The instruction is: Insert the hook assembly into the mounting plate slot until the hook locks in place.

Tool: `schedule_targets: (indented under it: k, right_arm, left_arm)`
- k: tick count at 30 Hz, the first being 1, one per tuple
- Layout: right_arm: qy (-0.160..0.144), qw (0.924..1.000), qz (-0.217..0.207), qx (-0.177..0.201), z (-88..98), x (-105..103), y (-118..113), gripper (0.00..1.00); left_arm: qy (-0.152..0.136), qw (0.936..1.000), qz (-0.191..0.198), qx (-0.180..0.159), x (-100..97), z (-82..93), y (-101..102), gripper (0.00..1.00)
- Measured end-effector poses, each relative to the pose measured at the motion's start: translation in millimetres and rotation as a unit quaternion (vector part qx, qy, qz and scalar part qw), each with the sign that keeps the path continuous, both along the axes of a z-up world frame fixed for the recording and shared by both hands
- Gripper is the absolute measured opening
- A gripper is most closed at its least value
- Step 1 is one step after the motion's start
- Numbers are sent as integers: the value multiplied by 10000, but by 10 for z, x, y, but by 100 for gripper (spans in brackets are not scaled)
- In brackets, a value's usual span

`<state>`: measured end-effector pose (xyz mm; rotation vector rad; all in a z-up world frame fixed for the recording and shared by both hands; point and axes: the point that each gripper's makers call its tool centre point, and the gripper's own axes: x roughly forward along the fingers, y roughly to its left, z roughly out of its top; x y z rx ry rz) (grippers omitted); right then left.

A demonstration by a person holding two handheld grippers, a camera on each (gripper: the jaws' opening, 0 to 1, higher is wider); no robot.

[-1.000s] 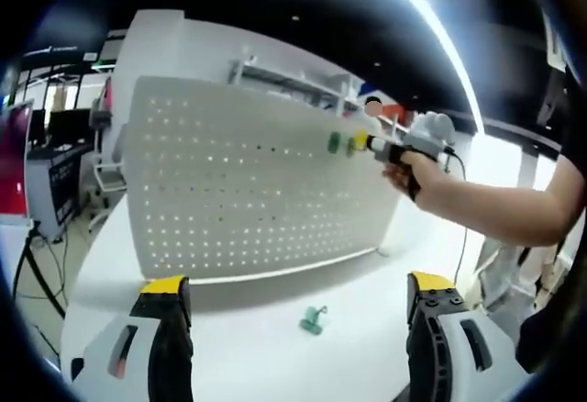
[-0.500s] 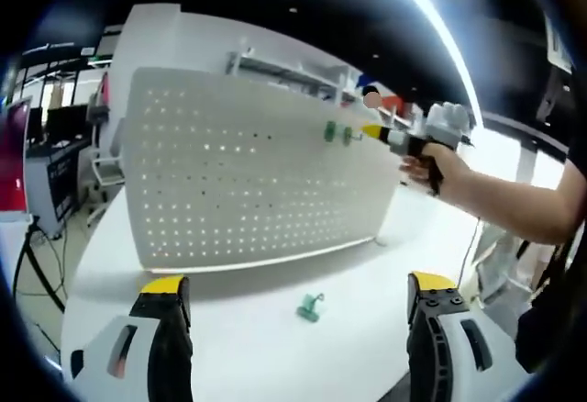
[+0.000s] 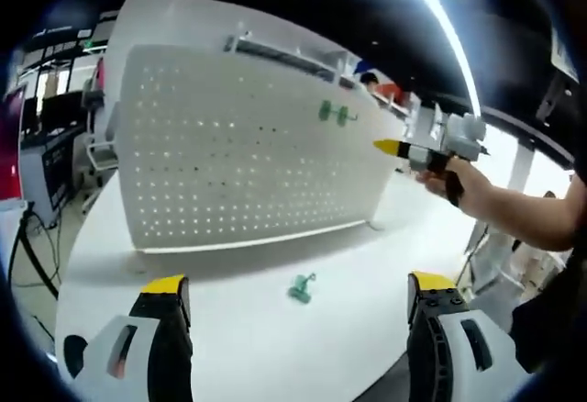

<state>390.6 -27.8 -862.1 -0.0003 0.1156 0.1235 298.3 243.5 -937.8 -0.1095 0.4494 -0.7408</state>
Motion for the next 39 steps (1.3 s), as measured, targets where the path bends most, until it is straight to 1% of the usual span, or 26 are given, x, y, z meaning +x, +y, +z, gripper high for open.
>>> schedule_targets:
  k: [5, 6, 7, 8, 10, 12, 16, 17, 18, 21, 23, 25, 26, 28, 30, 34, 37, 38, 39]
  right_arm:
    - [261, 9996, 106, -76, -268, -213, 83, 38]
    - [343, 9994, 101, -40, -350, -274, 105, 38]
    - [384, 9992, 108, -1, -378, -295, 118, 38]
    - [491, 9986, 185, 40, -463, -351, 173, 38]
    - [629, 9977, 256, -59, -582, -434, 237, 38]
    - [712, 9969, 319, 3, -659, -507, 296, 38]
    - [881, 9947, 514, -86, -801, -648, 420, 39]
    - [959, 9937, 572, -15, -831, -680, 450, 39]
    - [955, 9935, 609, 68, -834, -701, 475, 39]
    - [1035, 9926, 629, -22, -915, -771, 506, 39]
    - [1083, 9918, 673, 36, -947, -813, 526, 39]
    - [1143, 9903, 781, -74, -988, -849, 558, 39]
    - [1223, 9881, 919, -155, -1028, -883, 601, 39]
    - [1242, 9869, 1019, -176, -1056, -925, 643, 39]
    - [1340, 9839, 1148, -273, -1108, -969, 681, 39]
    - [1431, 9792, 1375, -427, -1187, -1051, 759, 39]
    - [1505, 9746, 1571, -523, -1241, -1093, 817, 39]
    - [1505, 9728, 1680, -532, -1251, -1106, 847, 38]
    - [1472, 9697, 1876, -535, -1256, -1125, 902, 37]
  left_arm:
    - [69, 10000, -30, 36, -57, -44, -5, 100]
    - [88, 9999, -31, 49, -66, -57, -2, 100]
    - [108, 9999, -25, 62, -73, -71, 3, 100]
    - [123, 9999, -24, 64, -78, -77, 5, 100]
    - [139, 9999, -28, 64, -89, -84, 5, 100]
    - [150, 9998, -38, 93, -99, -92, 10, 100]
    - [200, 9997, -54, 130, -122, -127, 18, 100]
    - [215, 9997, -60, 136, -130, -136, 18, 100]
    - [238, 9996, -77, 158, -146, -154, 20, 100]
    - [277, 9993, -103, 223, -177, -196, 33, 100]
    - [330, 9991, -125, 242, -203, -227, 39, 100]
    - [360, 9989, -144, 280, -225, -247, 45, 100]
    - [368, 9988, -143, 287, -230, -251, 48, 100]
    - [392, 9987, -135, 285, -237, -258, 57, 100]
    - [438, 9985, -138, 296, -246, -274, 65, 100]
    - [503, 9980, -158, 342, -260, -312, 80, 100]
    - [574, 9972, -185, 440, -282, -367, 92, 100]
    - [597, 9969, -203, 474, -292, -383, 95, 100]
    - [598, 9968, -204, 480, -295, -389, 96, 100]
